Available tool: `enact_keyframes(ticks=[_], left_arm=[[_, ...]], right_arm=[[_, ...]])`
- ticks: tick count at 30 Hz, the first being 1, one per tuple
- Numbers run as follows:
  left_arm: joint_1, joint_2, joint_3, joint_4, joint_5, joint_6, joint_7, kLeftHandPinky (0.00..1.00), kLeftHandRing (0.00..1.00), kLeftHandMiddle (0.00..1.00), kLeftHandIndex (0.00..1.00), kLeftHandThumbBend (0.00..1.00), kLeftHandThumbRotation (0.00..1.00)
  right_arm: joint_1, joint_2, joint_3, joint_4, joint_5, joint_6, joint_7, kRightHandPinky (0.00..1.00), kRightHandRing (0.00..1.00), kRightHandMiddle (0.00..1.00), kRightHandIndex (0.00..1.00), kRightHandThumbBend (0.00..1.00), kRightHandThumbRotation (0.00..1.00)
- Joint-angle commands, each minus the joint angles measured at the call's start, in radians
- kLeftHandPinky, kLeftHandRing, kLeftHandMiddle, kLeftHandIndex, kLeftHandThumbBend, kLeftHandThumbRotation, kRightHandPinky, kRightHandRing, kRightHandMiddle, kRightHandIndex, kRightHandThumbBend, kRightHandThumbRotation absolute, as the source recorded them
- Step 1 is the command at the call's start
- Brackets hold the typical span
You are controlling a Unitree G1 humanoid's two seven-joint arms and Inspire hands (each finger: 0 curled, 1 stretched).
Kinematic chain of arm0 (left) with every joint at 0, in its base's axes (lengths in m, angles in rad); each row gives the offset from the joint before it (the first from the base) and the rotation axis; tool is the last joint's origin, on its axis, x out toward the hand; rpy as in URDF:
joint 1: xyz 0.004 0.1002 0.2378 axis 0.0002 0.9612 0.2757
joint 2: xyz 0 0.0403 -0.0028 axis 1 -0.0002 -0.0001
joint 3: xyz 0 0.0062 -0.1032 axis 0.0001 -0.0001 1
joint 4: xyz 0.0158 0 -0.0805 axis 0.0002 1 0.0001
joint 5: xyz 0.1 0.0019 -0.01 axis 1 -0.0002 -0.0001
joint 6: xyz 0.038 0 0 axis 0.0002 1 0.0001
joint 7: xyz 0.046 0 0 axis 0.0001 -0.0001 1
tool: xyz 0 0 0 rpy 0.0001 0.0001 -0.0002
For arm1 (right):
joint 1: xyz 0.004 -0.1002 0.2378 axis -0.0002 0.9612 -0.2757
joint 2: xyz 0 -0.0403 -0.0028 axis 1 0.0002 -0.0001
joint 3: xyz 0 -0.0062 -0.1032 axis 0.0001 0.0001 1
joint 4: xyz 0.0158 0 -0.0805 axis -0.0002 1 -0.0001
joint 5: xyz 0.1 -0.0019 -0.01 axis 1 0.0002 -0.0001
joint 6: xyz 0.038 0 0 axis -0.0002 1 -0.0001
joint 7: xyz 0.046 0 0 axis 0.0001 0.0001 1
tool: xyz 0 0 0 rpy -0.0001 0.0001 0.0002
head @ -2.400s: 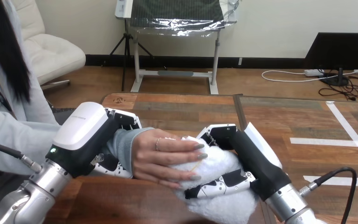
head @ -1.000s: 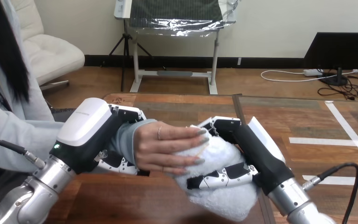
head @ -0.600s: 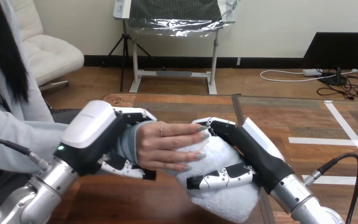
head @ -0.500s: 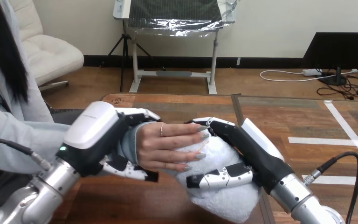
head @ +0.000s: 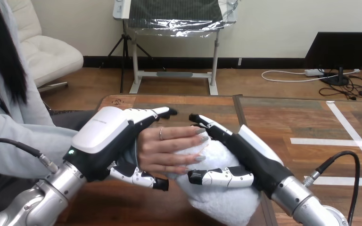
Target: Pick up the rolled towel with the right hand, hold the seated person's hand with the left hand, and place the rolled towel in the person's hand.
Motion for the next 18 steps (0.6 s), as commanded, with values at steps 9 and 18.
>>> enact_keyframes(ticks=[9,18], left_arm=[[0.001,0.01,0.012,-0.072,-0.025,0.018,-0.026,0.96,0.99,1.0,1.0,1.0,0.54],[0.016,0.008,0.012,-0.081,-0.023,0.032,-0.04,1.0,1.0,1.0,1.0,1.0,0.61]], right_arm=[[-0.077,-0.017,0.019,-0.04,-0.024,0.021,0.027,0.99,1.0,1.0,1.0,1.0,0.8],[-0.089,-0.018,0.022,-0.003,-0.052,0.004,0.011,1.0,1.0,1.0,1.0,1.0,0.86]])
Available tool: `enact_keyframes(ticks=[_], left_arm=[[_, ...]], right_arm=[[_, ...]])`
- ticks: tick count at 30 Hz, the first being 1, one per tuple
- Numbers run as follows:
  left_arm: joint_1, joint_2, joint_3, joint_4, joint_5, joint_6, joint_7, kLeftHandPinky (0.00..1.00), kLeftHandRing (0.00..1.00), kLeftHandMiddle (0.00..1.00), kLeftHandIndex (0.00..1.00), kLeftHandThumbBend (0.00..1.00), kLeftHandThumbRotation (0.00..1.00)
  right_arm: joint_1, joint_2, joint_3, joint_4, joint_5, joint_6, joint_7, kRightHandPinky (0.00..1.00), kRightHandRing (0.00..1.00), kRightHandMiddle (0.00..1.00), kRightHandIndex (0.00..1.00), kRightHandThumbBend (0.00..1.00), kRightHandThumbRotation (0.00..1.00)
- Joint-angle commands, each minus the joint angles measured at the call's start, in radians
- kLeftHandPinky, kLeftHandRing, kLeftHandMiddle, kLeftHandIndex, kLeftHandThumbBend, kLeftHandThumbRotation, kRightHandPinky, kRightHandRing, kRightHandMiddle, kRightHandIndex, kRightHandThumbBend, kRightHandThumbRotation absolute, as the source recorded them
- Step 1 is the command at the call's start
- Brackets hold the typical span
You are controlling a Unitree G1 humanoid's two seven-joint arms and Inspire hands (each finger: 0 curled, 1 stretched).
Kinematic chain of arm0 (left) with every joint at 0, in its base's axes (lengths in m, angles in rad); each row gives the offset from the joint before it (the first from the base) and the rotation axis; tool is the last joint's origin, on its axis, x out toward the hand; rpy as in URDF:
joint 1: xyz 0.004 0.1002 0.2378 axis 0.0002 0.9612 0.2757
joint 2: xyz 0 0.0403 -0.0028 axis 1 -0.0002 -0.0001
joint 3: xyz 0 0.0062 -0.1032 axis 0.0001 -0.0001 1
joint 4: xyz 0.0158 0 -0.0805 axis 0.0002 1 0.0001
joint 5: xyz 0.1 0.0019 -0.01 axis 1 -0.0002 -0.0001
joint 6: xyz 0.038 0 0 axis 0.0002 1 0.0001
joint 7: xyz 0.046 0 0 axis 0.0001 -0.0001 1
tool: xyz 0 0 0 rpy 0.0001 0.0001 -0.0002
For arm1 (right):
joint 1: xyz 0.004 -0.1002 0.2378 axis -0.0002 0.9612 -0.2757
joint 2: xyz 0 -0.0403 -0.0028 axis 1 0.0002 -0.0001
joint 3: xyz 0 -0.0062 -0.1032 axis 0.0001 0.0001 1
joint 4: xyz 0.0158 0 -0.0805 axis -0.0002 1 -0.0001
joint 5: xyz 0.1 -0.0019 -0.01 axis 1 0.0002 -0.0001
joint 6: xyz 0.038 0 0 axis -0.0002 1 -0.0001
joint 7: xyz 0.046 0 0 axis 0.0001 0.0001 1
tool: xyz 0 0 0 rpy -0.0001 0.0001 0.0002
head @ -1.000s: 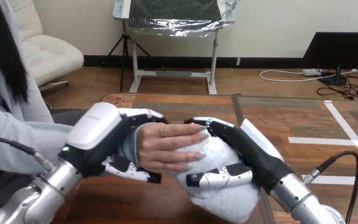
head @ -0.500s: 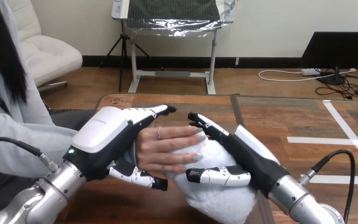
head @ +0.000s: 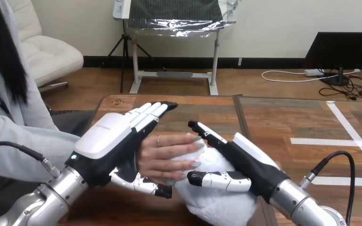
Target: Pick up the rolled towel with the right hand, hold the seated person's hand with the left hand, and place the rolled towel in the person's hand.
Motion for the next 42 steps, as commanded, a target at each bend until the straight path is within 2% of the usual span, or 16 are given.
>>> enact_keyframes(ticks=[1,5,11,15,20,23,26,29,32,38,42], left_arm=[[-0.017,0.008,0.012,-0.047,-0.021,0.013,-0.006,1.0,1.0,1.0,1.0,1.0,0.61],[-0.011,0.009,0.011,-0.053,-0.015,0.019,-0.007,1.0,1.0,1.0,1.0,1.0,0.64],[0.003,0.013,0.015,-0.063,-0.009,0.017,0.005,1.0,1.0,1.0,1.0,1.0,0.69],[0.014,0.013,0.024,-0.071,-0.038,-0.007,0.003,1.0,1.0,1.0,1.0,1.0,0.71],[0.029,0.011,0.04,-0.095,-0.085,-0.036,-0.005,1.0,1.0,1.0,1.0,1.0,0.66],[0.038,0.015,0.056,-0.122,-0.08,-0.058,0.022,1.0,1.0,1.0,1.0,1.0,0.65],[0.053,0.014,0.08,-0.163,-0.078,-0.065,0.041,0.99,1.0,1.0,1.0,1.0,0.66],[0.072,0.015,0.1,-0.211,-0.105,-0.069,0.029,0.99,1.0,1.0,1.0,1.0,0.66],[0.089,0.011,0.125,-0.259,-0.113,-0.079,0.039,0.98,1.0,1.0,1.0,1.0,0.67],[0.121,0.005,0.168,-0.344,-0.163,-0.095,0.03,0.96,1.0,1.0,1.0,1.0,0.69],[0.139,0.004,0.184,-0.394,-0.231,-0.115,0.009,0.95,1.0,1.0,1.0,1.0,0.69]], right_arm=[[-0.089,-0.013,0.006,0.001,-0.016,-0.023,-0.02,1.0,1.0,1.0,1.0,1.0,0.87],[-0.096,-0.014,0.005,0.025,-0.03,-0.046,-0.037,1.0,1.0,1.0,1.0,1.0,0.9],[-0.106,-0.021,-0.002,0.071,-0.064,-0.124,-0.1,1.0,1.0,1.0,1.0,1.0,0.95],[-0.113,-0.02,-0.02,0.098,-0.058,-0.19,-0.142,1.0,1.0,1.0,1.0,1.0,0.97],[-0.123,-0.02,-0.041,0.121,-0.043,-0.258,-0.192,1.0,1.0,1.0,1.0,1.0,0.98],[-0.132,-0.019,-0.056,0.137,-0.021,-0.308,-0.213,1.0,1.0,1.0,1.0,1.0,0.99],[-0.142,-0.027,-0.069,0.143,-0.03,-0.363,-0.25,1.0,1.0,1.0,1.0,1.0,0.99],[-0.147,-0.029,-0.086,0.141,-0.035,-0.41,-0.284,1.0,1.0,1.0,1.0,1.0,1.0],[-0.149,-0.029,-0.1,0.135,-0.02,-0.448,-0.302,1.0,1.0,1.0,1.0,1.0,1.0],[-0.166,-0.03,-0.127,0.143,-0.025,-0.563,-0.354,1.0,1.0,1.0,1.0,1.0,1.0],[-0.168,-0.028,-0.147,0.135,-0.031,-0.634,-0.391,1.0,1.0,1.0,1.0,1.0,1.0]])
